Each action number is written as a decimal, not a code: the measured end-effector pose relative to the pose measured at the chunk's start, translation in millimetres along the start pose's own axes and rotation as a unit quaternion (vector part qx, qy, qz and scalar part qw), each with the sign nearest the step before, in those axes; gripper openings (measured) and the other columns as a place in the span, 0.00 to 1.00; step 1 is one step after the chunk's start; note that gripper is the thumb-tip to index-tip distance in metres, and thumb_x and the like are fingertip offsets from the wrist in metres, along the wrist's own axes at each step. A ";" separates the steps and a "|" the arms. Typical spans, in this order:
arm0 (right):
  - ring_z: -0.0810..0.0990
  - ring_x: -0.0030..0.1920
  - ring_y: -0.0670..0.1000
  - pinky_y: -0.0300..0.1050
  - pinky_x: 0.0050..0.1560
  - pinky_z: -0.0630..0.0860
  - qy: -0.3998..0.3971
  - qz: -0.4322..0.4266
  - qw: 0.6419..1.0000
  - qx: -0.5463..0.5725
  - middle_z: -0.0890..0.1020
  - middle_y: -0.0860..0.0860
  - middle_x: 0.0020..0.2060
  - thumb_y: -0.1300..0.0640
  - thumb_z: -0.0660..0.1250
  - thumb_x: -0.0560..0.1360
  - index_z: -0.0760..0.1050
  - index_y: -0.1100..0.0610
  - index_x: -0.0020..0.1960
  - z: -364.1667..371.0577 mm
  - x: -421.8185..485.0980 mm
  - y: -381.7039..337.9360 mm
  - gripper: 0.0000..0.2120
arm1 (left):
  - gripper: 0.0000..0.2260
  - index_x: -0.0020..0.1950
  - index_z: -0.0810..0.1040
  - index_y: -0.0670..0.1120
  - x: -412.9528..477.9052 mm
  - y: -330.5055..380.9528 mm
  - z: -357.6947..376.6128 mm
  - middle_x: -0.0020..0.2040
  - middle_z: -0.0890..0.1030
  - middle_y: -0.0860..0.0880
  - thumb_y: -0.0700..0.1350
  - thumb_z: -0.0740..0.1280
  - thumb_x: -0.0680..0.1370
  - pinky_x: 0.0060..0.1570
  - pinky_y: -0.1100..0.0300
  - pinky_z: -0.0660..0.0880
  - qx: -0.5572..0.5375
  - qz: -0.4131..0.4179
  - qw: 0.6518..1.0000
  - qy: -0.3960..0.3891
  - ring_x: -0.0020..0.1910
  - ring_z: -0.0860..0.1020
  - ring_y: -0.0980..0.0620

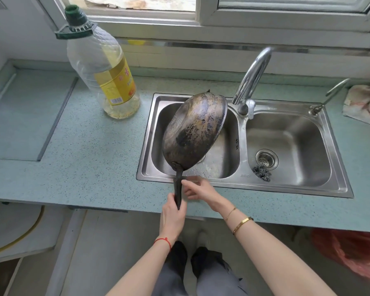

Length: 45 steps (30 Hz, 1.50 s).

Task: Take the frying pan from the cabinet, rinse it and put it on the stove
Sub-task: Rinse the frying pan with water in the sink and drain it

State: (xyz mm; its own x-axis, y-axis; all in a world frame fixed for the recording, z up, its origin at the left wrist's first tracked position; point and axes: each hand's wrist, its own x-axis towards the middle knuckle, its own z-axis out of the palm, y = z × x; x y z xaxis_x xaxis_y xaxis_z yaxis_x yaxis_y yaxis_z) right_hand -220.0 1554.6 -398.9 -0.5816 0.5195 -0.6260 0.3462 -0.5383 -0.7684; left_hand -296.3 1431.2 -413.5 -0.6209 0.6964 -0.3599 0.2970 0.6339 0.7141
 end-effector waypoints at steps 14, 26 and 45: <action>0.76 0.59 0.49 0.58 0.66 0.75 0.355 -0.082 0.930 -0.053 0.77 0.50 0.63 0.56 0.59 0.83 0.73 0.60 0.71 -150.0 10.7 -44.7 0.18 | 0.06 0.49 0.66 0.46 -7.6 -11.5 -10.3 0.38 0.75 0.47 0.46 0.62 0.80 0.36 0.54 0.64 0.121 0.017 0.992 -0.019 0.37 0.72 0.43; 0.67 0.74 0.56 0.53 0.72 0.69 0.306 -0.076 0.947 0.064 0.67 0.57 0.75 0.56 0.53 0.85 0.61 0.60 0.78 -165.0 34.7 -113.4 0.23 | 0.07 0.48 0.67 0.44 -8.7 4.6 -2.4 0.36 0.75 0.48 0.46 0.63 0.80 0.35 0.54 0.65 0.160 0.004 0.987 -0.001 0.34 0.72 0.43; 0.63 0.77 0.56 0.53 0.77 0.61 0.239 -0.066 0.947 0.203 0.64 0.58 0.77 0.48 0.51 0.85 0.55 0.60 0.80 -182.5 50.8 -141.8 0.27 | 0.09 0.49 0.62 0.46 -15.2 55.6 21.6 0.48 0.82 0.44 0.48 0.61 0.82 0.41 0.55 0.70 0.210 -0.046 0.977 -0.013 0.48 0.82 0.42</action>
State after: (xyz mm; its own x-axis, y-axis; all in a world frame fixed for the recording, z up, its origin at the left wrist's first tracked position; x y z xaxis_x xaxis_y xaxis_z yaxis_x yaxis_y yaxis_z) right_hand -164.3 1778.4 -346.1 -0.1678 0.7890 -0.5911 -0.0740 -0.6079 -0.7905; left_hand -254.6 1463.0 -381.3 -0.6424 0.6346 -0.4296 0.5154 0.7727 0.3706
